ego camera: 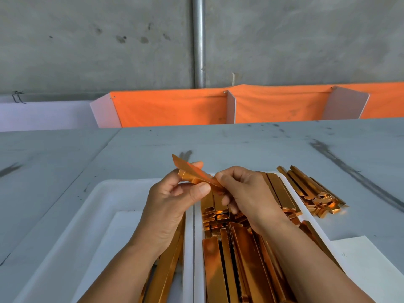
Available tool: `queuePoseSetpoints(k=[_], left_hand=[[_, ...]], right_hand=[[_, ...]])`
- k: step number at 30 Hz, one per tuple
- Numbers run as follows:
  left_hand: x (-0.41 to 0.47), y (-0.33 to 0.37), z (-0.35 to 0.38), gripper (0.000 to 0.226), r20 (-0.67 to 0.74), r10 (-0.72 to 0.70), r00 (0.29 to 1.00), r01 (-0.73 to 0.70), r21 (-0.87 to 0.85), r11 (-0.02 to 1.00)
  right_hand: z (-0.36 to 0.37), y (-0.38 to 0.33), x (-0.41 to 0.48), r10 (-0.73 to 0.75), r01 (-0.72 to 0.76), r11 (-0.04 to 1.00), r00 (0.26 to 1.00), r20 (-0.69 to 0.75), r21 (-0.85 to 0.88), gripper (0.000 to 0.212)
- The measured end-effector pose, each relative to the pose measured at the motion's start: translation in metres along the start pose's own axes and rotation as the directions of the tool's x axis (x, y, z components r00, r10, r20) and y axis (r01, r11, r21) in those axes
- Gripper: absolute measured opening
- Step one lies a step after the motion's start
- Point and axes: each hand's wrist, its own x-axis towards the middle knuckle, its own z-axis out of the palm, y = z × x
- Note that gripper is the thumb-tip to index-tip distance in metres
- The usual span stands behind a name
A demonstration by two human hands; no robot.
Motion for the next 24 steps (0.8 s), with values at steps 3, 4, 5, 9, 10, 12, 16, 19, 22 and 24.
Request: queuePoseSetpoints(k=[3,4,5,9,10,12,16,19,22,24], left_hand=[[0.0,0.0,-0.001,0.033,-0.065,0.04,0.997,-0.033,0.106,0.994],[0.0,0.0,-0.001,0.03,-0.076,0.053,0.996,-0.04,0.169,0.985],[-0.001,0.0,-0.001,0.029,-0.081,0.07,0.994,-0.048,0.252,0.967],[-0.006,-0.005,0.006,0.044,-0.058,0.106,0.993,-0.056,0.559,0.827],[-0.006,-0.006,0.007,0.046,-0.052,0.108,0.993,-0.054,0.61,0.791],[-0.006,-0.01,0.008,0.046,-0.054,0.11,0.992,-0.041,0.703,0.71],[-0.003,-0.013,0.006,0.047,-0.066,0.099,0.993,0.001,0.836,0.549],[-0.002,-0.014,0.006,0.049,-0.057,0.103,0.993,0.004,0.892,0.453],[-0.001,-0.013,0.007,0.056,-0.032,0.103,0.994,-0.007,0.932,0.362],[-0.002,-0.012,0.007,0.06,-0.024,0.105,0.994,-0.011,0.948,0.318]], right_hand=[[0.002,0.003,0.0,-0.064,0.06,0.984,0.998,-0.018,-0.166,0.016],[0.002,0.004,0.0,-0.091,0.082,0.977,0.995,-0.036,-0.198,0.015],[0.002,0.004,0.0,-0.116,0.103,0.973,0.992,-0.051,-0.209,0.015],[0.002,0.002,-0.001,-0.206,0.189,0.963,0.975,-0.077,-0.192,0.015],[0.003,0.002,-0.002,-0.222,0.205,0.962,0.972,-0.079,-0.181,0.015],[0.003,0.001,-0.003,-0.254,0.237,0.957,0.963,-0.089,-0.167,0.015],[0.003,0.0,-0.004,-0.303,0.285,0.945,0.947,-0.109,-0.159,0.014],[0.005,0.001,-0.005,-0.321,0.3,0.936,0.942,-0.1,-0.184,0.011],[0.006,0.002,-0.005,-0.336,0.306,0.922,0.937,-0.099,-0.239,0.011],[0.006,0.002,-0.005,-0.347,0.31,0.909,0.933,-0.098,-0.278,0.012]])
